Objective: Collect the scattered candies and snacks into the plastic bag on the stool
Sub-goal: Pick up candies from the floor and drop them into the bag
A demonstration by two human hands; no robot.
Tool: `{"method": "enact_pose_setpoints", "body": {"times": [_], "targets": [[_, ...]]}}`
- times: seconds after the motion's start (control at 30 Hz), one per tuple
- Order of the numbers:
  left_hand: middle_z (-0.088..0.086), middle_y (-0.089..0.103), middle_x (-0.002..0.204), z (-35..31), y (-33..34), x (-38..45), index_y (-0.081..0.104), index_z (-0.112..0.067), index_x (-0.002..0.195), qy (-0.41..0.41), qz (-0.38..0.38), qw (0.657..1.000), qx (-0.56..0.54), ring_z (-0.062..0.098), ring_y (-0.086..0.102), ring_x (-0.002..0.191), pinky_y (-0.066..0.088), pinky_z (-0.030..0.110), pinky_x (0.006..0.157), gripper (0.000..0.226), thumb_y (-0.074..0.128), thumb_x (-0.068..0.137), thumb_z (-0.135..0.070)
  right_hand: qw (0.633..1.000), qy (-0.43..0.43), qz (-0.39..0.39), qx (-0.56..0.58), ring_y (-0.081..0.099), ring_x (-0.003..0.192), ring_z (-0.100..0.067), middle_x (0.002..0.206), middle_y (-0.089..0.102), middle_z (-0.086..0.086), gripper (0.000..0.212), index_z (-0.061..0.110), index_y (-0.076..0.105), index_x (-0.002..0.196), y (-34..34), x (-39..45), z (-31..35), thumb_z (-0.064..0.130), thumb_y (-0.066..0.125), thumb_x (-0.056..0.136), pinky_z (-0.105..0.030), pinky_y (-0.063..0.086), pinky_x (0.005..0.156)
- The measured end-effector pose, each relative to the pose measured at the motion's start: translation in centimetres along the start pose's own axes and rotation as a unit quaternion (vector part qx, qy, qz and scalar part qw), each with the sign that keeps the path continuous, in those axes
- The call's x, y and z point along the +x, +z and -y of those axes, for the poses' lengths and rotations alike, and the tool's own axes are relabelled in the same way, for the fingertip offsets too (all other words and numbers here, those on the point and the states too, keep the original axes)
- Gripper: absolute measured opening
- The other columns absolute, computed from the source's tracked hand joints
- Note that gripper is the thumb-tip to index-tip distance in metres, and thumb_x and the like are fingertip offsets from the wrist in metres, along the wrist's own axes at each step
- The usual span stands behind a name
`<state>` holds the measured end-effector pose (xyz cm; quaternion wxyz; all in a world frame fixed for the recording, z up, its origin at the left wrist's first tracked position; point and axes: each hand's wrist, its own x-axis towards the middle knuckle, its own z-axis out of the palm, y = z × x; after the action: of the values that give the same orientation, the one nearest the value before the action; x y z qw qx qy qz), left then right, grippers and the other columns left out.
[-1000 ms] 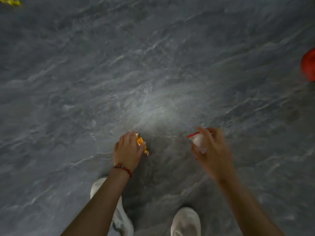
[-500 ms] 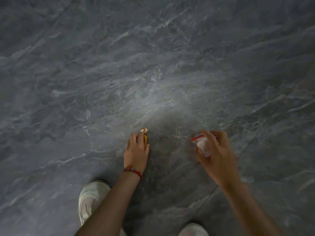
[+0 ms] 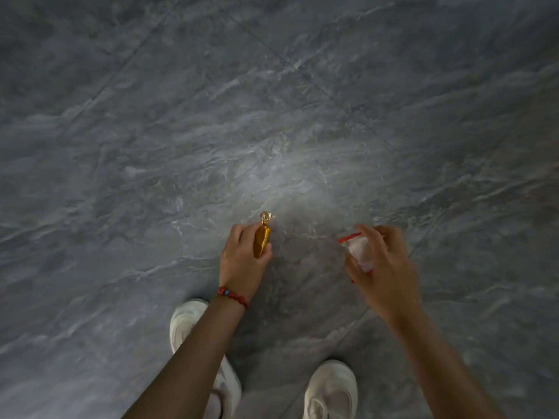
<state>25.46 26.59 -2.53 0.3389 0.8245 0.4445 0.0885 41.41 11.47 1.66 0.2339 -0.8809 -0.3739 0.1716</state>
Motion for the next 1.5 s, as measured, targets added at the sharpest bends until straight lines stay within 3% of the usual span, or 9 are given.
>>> {"method": "enact_pose_setpoints", "body": {"times": [0.2,0.37,0.5,0.8,0.97,1.07,1.2,1.37,1.5], "targets": [[0.015,0.058,0.085,-6.6,-9.2,-1.0,0.064,-0.001,0.098,0.032,-0.036,0.999,-0.008,0.011,0.048,0.065,0.041,0.021,0.06,0.036,0.077,0.065,0.0,1.0,0.003,0.0,0.009,0.057,0.085,-0.03,0.106,0.051,-0.013,0.046,0.02,0.05,0.115,-7.7,-0.7,6.7,0.038,0.052,0.073,-0.033,0.049,0.063],[0.01,0.057,0.086,-11.9,-18.6,-2.3,0.062,-0.007,0.1,0.053,-0.057,0.997,-0.015,0.011,0.05,0.064,0.042,0.019,0.056,0.03,0.06,0.073,-0.02,1.0,0.012,0.005,-0.004,0.059,0.082,-0.033,0.107,0.051,-0.015,0.049,0.017,0.054,0.116,-15.5,-1.3,13.6,0.02,0.073,0.072,-0.031,0.044,0.063],[0.012,0.058,0.085,-16.4,-27.2,-3.6,0.064,-0.002,0.097,0.061,-0.082,0.995,-0.01,0.017,0.054,0.062,0.042,0.02,0.055,0.033,0.054,0.074,-0.023,1.0,0.009,-0.001,-0.008,0.057,0.085,-0.031,0.107,0.051,-0.015,0.047,0.015,0.055,0.117,-22.6,-1.7,19.7,0.021,0.072,0.073,-0.029,0.042,0.065],[0.009,0.057,0.084,-22.9,-45.1,-6.5,0.053,-0.016,0.1,0.061,-0.127,0.99,-0.005,0.016,0.054,0.062,0.043,0.021,0.055,0.025,0.051,0.077,-0.025,1.0,-0.016,0.006,0.023,0.058,0.078,-0.031,0.107,0.047,-0.014,0.05,0.014,0.052,0.118,-34.3,-2.2,33.8,0.017,0.073,0.073,-0.045,0.055,0.062],[0.01,0.057,0.083,-23.0,-53.1,-6.8,0.06,-0.01,0.096,0.04,-0.155,0.987,0.002,0.021,0.056,0.06,0.049,0.028,0.05,0.024,0.054,0.075,-0.022,0.999,-0.036,0.01,0.033,0.059,0.076,-0.029,0.109,0.043,-0.009,0.047,0.019,0.05,0.12,-36.7,-1.5,41.2,0.022,0.069,0.076,-0.041,0.055,0.056],[0.011,0.058,0.082,-22.5,-57.4,-7.1,0.064,-0.004,0.091,0.01,-0.16,0.987,0.016,0.023,0.057,0.058,0.046,0.027,0.049,0.024,0.072,0.068,-0.002,0.998,-0.047,0.017,0.034,0.058,0.079,-0.025,0.11,0.04,-0.003,0.042,0.023,0.053,0.117,-37.2,-0.7,44.9,0.027,0.065,0.077,-0.04,0.056,0.057],[0.012,0.058,0.08,-20.9,-61.7,-7.8,0.065,-0.003,0.089,-0.031,-0.187,0.982,0.024,0.026,0.056,0.057,0.04,0.025,0.052,0.03,0.076,0.062,0.007,0.995,-0.086,0.028,0.044,0.056,0.079,-0.026,0.107,0.038,0.001,0.041,0.028,0.052,0.115,-36.7,0.5,49.5,0.027,0.064,0.076,-0.043,0.055,0.058],[0.012,0.06,0.08,-18.8,-65.1,-8.8,0.065,-0.003,0.084,-0.09,-0.249,0.964,0.022,0.024,0.056,0.055,0.041,0.025,0.049,0.027,0.074,0.062,0.009,0.986,-0.157,0.055,0.022,0.056,0.084,-0.028,0.107,0.044,-0.009,0.041,0.017,0.056,0.113,-35.9,2.6,55.7,0.017,0.069,0.074,-0.043,0.055,0.064],[0.013,0.061,0.079,-17.1,-67.7,-9.8,0.065,-0.004,0.081,-0.164,-0.307,0.937,0.022,0.026,0.057,0.054,0.041,0.024,0.051,0.025,0.076,0.061,0.007,0.971,-0.221,0.091,0.007,0.054,0.089,-0.029,0.107,0.046,-0.011,0.041,0.013,0.057,0.113,-34.6,4.5,61.4,0.014,0.07,0.074,-0.031,0.043,0.072]]}}
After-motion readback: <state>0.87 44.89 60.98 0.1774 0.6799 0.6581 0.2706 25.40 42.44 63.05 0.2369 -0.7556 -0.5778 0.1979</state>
